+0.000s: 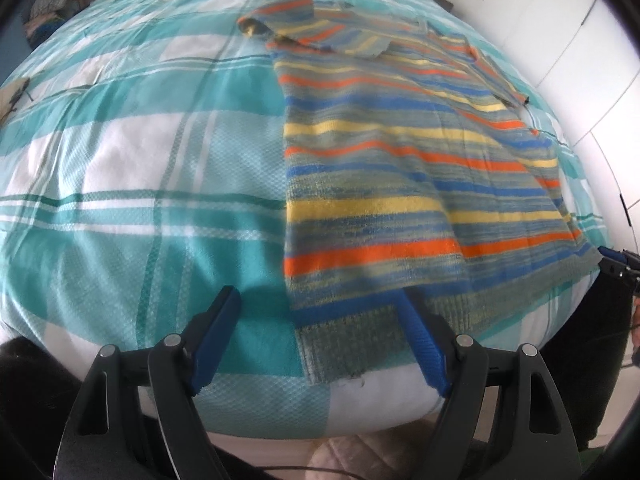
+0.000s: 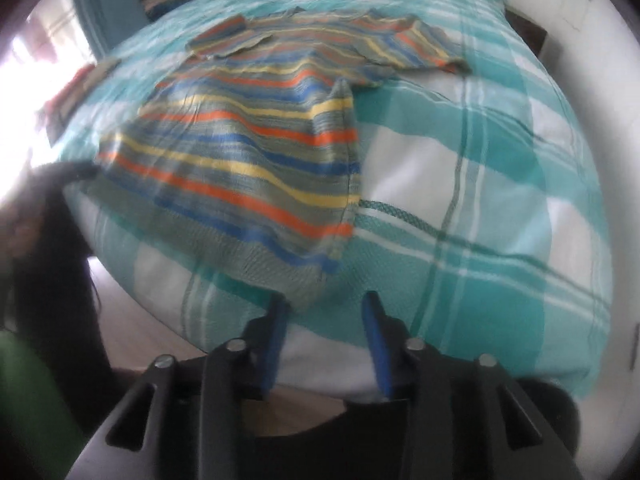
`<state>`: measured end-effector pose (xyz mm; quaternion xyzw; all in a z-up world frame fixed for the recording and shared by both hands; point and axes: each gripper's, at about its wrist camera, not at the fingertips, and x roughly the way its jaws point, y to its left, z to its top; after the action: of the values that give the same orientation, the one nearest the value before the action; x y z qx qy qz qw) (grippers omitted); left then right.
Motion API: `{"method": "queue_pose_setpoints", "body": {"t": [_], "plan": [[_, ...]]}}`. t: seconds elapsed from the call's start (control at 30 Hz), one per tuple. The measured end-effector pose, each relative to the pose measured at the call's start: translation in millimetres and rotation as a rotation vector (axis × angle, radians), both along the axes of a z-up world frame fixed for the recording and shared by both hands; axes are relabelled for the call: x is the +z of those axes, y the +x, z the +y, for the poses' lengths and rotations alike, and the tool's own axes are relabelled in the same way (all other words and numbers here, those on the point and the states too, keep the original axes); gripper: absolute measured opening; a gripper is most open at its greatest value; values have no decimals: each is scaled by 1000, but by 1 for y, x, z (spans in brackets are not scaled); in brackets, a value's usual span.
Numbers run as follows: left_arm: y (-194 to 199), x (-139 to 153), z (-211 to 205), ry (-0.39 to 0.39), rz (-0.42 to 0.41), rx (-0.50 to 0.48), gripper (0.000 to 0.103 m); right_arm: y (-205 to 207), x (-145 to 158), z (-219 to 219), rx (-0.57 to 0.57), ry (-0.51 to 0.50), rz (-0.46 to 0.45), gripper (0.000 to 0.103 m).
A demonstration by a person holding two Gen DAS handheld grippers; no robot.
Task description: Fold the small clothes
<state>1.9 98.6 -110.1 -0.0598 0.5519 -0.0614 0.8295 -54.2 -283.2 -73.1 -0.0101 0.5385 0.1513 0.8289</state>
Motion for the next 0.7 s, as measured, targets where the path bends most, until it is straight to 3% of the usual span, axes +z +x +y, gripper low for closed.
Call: {"method": "queue_pose_setpoints", "body": {"t": [0.1, 0.2, 0.3, 0.43, 0.53, 0.6, 0.63, 0.67, 0.7], "plan": [[-1, -2, 4, -9, 7, 18, 82, 9, -3, -14, -100, 206, 15, 50], [-4, 1, 4, 8, 11, 16, 81, 20, -19, -25, -186, 397, 95, 51], [-10, 9, 20, -36, -1, 66, 81, 11, -24, -47, -288, 585, 130, 60], [-9, 7, 30, -100, 1, 89, 82, -6, -7, -66, -339, 591, 104, 69], [1, -3, 11, -59, 11, 52, 80, 8, -10, -61, -326, 527, 93, 69], [5, -9, -1, 14, 12, 53, 66, 20, -24, -44, -274, 495, 119, 69], [6, -10, -6, 34, 18, 50, 32, 27, -36, -33, -237, 480, 154, 69], [7, -9, -8, 18, 37, 34, 5, 31, -50, -32, -205, 457, 188, 65], [6, -6, -7, 2, 50, 33, 4, 31, -55, -25, -182, 419, 202, 43]]}}
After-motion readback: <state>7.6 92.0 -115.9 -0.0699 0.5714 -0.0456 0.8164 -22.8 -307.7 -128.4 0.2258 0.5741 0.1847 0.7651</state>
